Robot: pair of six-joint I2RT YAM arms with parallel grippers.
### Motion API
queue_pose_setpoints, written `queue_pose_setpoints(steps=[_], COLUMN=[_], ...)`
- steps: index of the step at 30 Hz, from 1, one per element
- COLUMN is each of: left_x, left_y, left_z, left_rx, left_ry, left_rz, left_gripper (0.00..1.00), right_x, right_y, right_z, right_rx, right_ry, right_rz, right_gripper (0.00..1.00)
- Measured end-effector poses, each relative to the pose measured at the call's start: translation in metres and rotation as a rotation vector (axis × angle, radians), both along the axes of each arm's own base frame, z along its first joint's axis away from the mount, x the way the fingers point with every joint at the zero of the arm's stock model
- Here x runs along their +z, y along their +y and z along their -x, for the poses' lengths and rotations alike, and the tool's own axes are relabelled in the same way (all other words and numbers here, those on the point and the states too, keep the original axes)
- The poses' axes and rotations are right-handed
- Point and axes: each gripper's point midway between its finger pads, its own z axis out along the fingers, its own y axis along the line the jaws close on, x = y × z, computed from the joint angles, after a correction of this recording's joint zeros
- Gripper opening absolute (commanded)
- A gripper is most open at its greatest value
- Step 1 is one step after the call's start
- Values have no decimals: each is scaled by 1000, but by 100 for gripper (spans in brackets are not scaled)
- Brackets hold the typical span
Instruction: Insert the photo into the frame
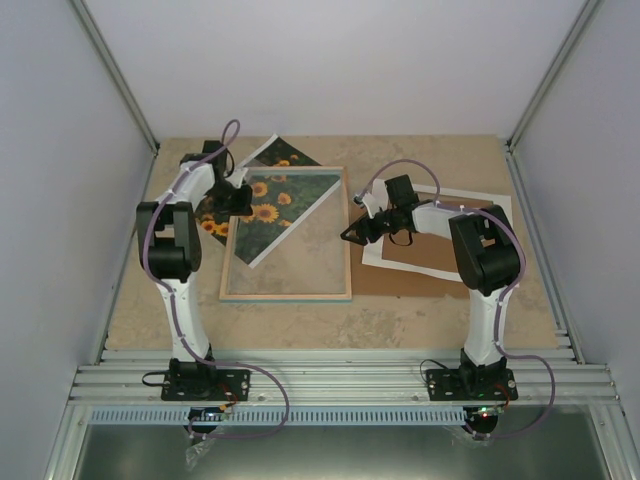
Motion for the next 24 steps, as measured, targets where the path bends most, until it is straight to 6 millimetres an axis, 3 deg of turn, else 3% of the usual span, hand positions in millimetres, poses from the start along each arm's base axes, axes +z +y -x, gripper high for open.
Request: queue_pose_setpoints(steps=[5, 16, 20, 24], left_x=[0, -9, -15, -11], left_y=[-6, 3, -1, -4], left_z=[-1, -1, 4, 8], left_rx=[-13, -12, -32, -53], left_ry=[-8, -14, -15, -32], left_rz=[-3, -132, -197, -256], left_gripper=[17, 63, 91, 99], right_x=[0, -1, -1, 0], right_y=[0, -1, -1, -1], right_z=[0, 0, 0, -1], right_rx=[-1, -3, -4, -5], right_ry=[0, 1, 1, -3], right_rz=[2, 4, 5, 6], right_gripper=[60, 60, 60, 60])
